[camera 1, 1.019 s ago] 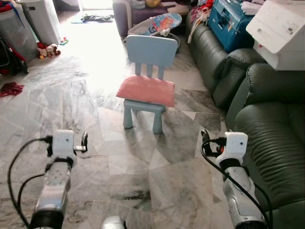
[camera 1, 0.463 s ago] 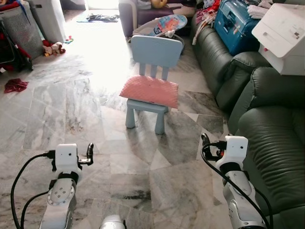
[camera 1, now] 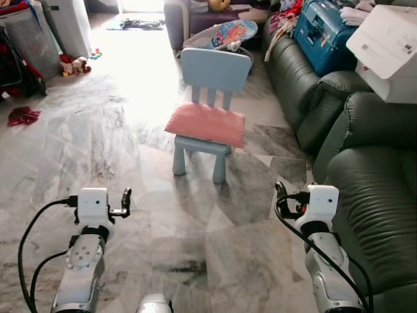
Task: Move the pillow to the sofa
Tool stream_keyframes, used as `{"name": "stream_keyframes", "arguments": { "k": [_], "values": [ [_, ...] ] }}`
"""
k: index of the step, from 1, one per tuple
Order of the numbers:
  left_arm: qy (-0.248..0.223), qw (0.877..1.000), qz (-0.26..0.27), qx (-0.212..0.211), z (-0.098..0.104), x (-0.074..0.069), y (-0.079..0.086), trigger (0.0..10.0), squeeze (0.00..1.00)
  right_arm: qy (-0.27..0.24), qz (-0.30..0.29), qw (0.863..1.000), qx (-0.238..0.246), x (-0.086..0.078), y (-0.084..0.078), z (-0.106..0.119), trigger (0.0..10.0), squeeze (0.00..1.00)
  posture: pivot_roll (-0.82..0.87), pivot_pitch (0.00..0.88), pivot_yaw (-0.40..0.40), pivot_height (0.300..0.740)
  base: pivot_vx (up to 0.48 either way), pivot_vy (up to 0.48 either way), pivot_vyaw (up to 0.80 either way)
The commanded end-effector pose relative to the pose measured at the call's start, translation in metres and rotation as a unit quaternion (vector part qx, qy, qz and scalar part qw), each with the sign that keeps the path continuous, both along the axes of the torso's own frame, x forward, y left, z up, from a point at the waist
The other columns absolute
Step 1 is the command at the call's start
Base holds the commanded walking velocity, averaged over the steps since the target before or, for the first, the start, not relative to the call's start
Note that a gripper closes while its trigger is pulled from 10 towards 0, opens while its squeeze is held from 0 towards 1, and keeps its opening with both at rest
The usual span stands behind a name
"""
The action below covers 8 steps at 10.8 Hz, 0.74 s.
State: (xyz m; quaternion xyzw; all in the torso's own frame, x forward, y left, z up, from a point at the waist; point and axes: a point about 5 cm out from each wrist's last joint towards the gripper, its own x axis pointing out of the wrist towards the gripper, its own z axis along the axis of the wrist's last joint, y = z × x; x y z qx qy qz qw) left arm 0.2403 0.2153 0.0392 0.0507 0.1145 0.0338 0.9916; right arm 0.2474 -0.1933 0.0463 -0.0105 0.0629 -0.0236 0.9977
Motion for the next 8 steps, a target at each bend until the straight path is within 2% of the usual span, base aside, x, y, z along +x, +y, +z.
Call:
{"name": "stream_keyframes", "arguments": {
  "k": [1, 8],
  "values": [
    [0.003, 1.0, -0.014, -0.002, -0.0004, -0.0001, -0.0053, 10.0, 0.0, -0.005, 0.0, 1.0, 0.002, 0.0029, -0.0016, 0.0022, 10.0, 0.0, 0.02, 0.0, -0.024, 0.74, 0.431, 0.0, 0.0],
    [0.009, 1.0, -0.014, -0.014, -0.0021, 0.006, -0.0107, 10.0, 0.0, -0.007, -0.006, 1.0, -0.001, 0.0084, -0.0037, 0.0033, 10.0, 0.0, 0.02, 0.0, -0.026, 0.74, 0.428, 0.0, 0.0]
  ]
}}
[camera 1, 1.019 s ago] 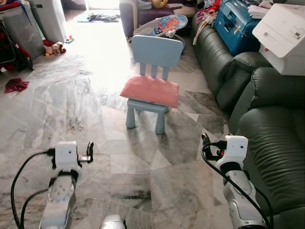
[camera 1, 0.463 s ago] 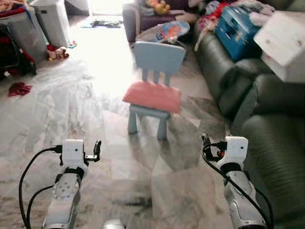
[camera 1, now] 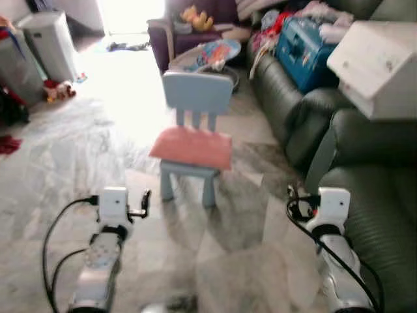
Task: Move the pillow to the sofa
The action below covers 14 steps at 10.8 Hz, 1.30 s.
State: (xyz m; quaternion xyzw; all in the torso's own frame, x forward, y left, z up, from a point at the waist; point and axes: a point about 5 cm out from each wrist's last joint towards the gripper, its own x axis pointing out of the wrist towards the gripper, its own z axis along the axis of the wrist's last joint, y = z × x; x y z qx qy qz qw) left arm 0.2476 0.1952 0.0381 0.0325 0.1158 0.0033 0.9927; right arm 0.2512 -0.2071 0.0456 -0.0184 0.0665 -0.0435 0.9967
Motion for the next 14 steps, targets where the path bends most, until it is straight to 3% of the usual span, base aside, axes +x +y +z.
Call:
{"name": "stream_keyframes", "arguments": {
  "k": [1, 10, 14],
  "values": [
    [0.009, 1.0, 0.015, 0.005, -0.0014, -0.001, 0.0093, 10.0, 0.0, -0.011, 0.013, 1.0, 0.008, 0.0053, 0.0099, 0.004, 10.0, 0.0, 0.02, 0.0, -0.026, 0.74, 0.428, 0.0, 0.0],
    [0.01, 1.0, 0.02, 0.018, -0.0011, 0.002, 0.0117, 10.0, 0.0, -0.013, 0.02, 1.0, 0.009, 0.0085, 0.0135, 0.0044, 10.0, 0.0, 0.02, 0.0, -0.028, 0.74, 0.275, 0.392, 0.0],
    [0.009, 1.0, 0.007, 0.004, -0.0016, -0.0001, 0.0052, 10.0, 0.0, -0.015, 0.027, 1.0, 0.007, 0.0101, 0.0166, 0.0052, 10.0, 0.0, 0.02, 0.0, -0.027, 0.74, 0.48, 0.0, 0.0]
  ]
}}
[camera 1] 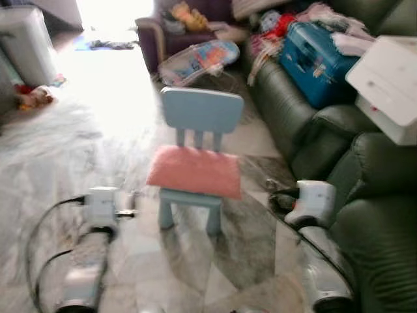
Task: Move the pillow to the sofa
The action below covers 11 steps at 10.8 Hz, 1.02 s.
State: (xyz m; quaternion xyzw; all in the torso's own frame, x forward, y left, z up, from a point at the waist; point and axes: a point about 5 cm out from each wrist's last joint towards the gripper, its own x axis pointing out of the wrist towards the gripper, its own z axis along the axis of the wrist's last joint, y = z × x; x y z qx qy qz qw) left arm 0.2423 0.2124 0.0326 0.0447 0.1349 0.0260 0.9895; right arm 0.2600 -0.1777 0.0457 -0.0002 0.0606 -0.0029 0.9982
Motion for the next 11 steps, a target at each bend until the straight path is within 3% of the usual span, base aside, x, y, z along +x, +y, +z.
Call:
{"name": "stream_keyframes", "arguments": {
  "k": [1, 9, 11],
  "values": [
    [-0.012, 1.0, -0.016, -0.009, 0.0041, 0.0053, -0.0121, 10.0, 0.0, -0.009, -0.013, 1.0, -0.014, 0.0012, -0.0129, 0.0049, 10.0, 0.0, 0.02, 0.0, -0.027, 0.74, 0.48, 0.0, 0.0],
    [-0.004, 1.0, -0.008, -0.026, 0.0028, 0.0059, -0.0144, 10.0, 0.0, -0.003, -0.009, 1.0, -0.018, 0.0011, -0.0126, 0.0029, 10.0, 0.0, 0.02, 0.0, -0.03, 0.74, 0.471, 0.0, 0.0],
    [-0.003, 1.0, -0.009, -0.028, 0.0025, 0.0058, -0.015, 10.0, 0.0, -0.002, -0.009, 1.0, -0.019, 0.0012, -0.0132, 0.0028, 10.0, 0.0, 0.02, 0.0, -0.03, 0.74, 0.334, 0.343, 0.0]
  ]
}}
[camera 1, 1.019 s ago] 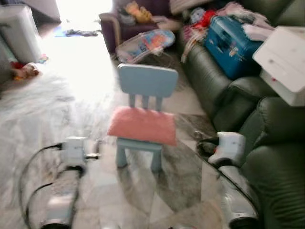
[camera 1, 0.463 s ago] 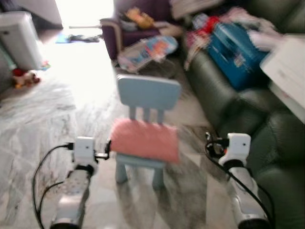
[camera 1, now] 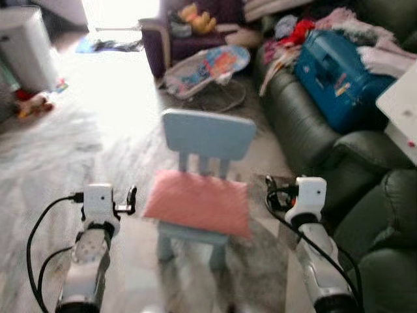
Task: Move the pillow to the sofa
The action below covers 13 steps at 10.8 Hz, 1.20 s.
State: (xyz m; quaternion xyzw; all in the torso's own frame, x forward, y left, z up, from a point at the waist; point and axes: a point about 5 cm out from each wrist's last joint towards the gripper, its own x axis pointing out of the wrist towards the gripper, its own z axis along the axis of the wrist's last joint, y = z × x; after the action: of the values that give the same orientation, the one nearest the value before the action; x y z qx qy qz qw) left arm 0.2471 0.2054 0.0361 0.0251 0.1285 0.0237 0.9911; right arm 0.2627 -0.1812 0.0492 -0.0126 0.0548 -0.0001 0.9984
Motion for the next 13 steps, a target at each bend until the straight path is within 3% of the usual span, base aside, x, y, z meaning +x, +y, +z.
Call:
{"name": "stream_keyframes", "arguments": {
  "k": [1, 7, 10, 13],
  "values": [
    [0.005, 1.0, -0.009, -0.008, -0.0011, 0.001, -0.0081, 10.0, 0.0, 0.004, -0.013, 1.0, -0.007, -0.0015, -0.0097, -0.0007, 10.0, 0.0, 0.02, 0.0, -0.03, 0.74, 0.296, 0.379, 0.0],
    [0.015, 1.0, -0.011, -0.005, -0.0035, 0.002, -0.01, 10.0, 0.0, 0.006, -0.013, 1.0, -0.009, -0.0006, -0.0106, -0.0012, 10.0, 0.0, 0.02, 0.0, -0.031, 0.74, 0.294, 0.379, 0.0],
    [-0.005, 1.0, -0.019, -0.006, 0.0006, 0.0026, -0.0131, 10.0, 0.0, 0.006, -0.012, 1.0, -0.01, -0.0004, -0.011, -0.0011, 10.0, 0.0, 0.02, 0.0, -0.032, 0.74, 0.292, 0.381, 0.0],
    [0.001, 1.0, -0.017, 0.0, -0.0008, 0.0018, -0.0133, 10.0, 0.0, 0.006, -0.011, 1.0, -0.011, -0.0001, -0.0106, -0.0014, 10.0, 0.0, 0.02, 0.0, -0.036, 0.74, 0.0, 0.0, 0.0]
  ]
}}
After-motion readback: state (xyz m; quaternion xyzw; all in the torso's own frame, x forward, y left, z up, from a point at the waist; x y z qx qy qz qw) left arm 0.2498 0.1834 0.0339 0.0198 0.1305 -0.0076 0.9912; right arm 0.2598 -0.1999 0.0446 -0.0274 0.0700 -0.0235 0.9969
